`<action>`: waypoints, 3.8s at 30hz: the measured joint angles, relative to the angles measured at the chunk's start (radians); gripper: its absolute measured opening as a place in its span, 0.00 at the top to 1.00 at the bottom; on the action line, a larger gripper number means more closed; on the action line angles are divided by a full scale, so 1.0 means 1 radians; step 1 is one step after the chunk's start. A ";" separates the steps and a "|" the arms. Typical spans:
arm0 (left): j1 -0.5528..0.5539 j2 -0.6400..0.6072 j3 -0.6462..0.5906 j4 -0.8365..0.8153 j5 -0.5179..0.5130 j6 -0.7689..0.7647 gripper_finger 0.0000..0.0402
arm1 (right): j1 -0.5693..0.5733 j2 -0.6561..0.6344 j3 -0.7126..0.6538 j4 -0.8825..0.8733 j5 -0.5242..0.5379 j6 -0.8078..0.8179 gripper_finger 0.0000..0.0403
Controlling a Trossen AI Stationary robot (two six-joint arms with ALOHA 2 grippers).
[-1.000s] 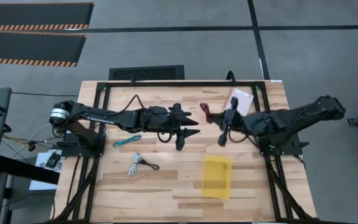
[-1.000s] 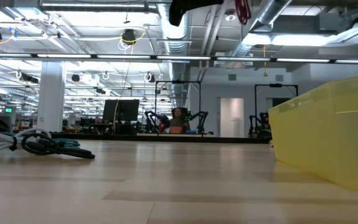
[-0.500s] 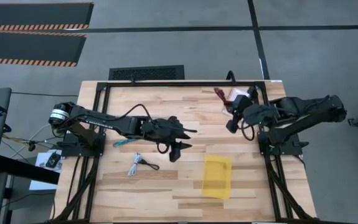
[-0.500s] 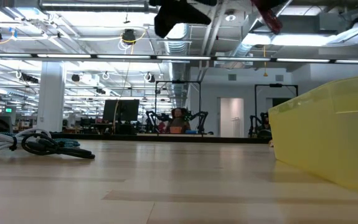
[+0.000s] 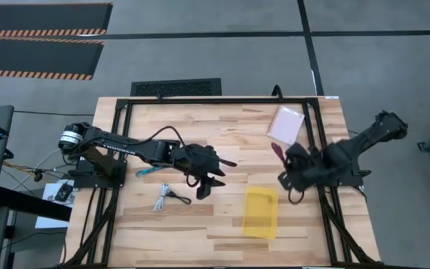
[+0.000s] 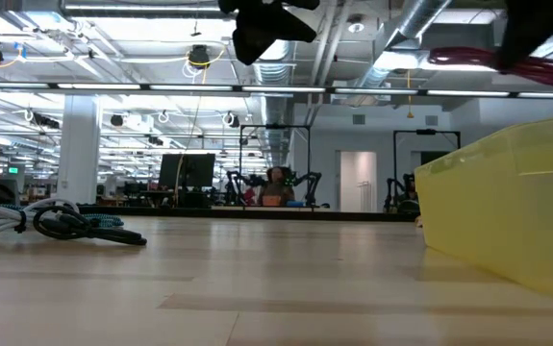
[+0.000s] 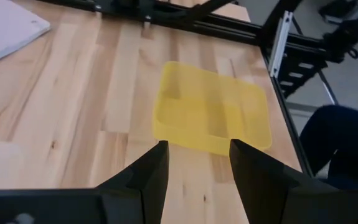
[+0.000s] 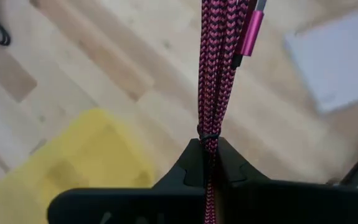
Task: Pick and place USB-C Cables
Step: Put the black pink charger cable into the yellow bin
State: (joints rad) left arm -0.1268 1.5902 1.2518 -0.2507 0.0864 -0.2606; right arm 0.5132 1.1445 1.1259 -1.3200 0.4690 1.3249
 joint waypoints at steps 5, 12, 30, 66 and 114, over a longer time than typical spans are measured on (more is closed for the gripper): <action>0.000 0.000 0.000 0.019 0.002 0.070 0.61 | 0.157 0.107 -0.002 0.078 -0.009 0.260 0.98; 0.022 0.000 0.000 0.103 -0.039 0.144 0.61 | 0.212 0.289 -0.002 0.397 0.016 0.352 0.97; 0.053 -0.001 0.001 0.159 -0.165 0.147 0.61 | -0.070 0.287 0.191 0.123 0.106 0.090 0.95; 0.041 -0.001 0.001 0.137 -0.095 -0.075 0.61 | 0.056 0.515 0.191 0.019 -0.169 -1.690 0.93; 0.012 -0.001 0.001 0.141 -0.146 0.040 0.61 | 0.059 0.514 0.040 0.483 -0.391 -1.695 0.91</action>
State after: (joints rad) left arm -0.1146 1.5894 1.2526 -0.1101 -0.0601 -0.2207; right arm 0.5722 1.6585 1.1661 -0.8365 0.0782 -0.3704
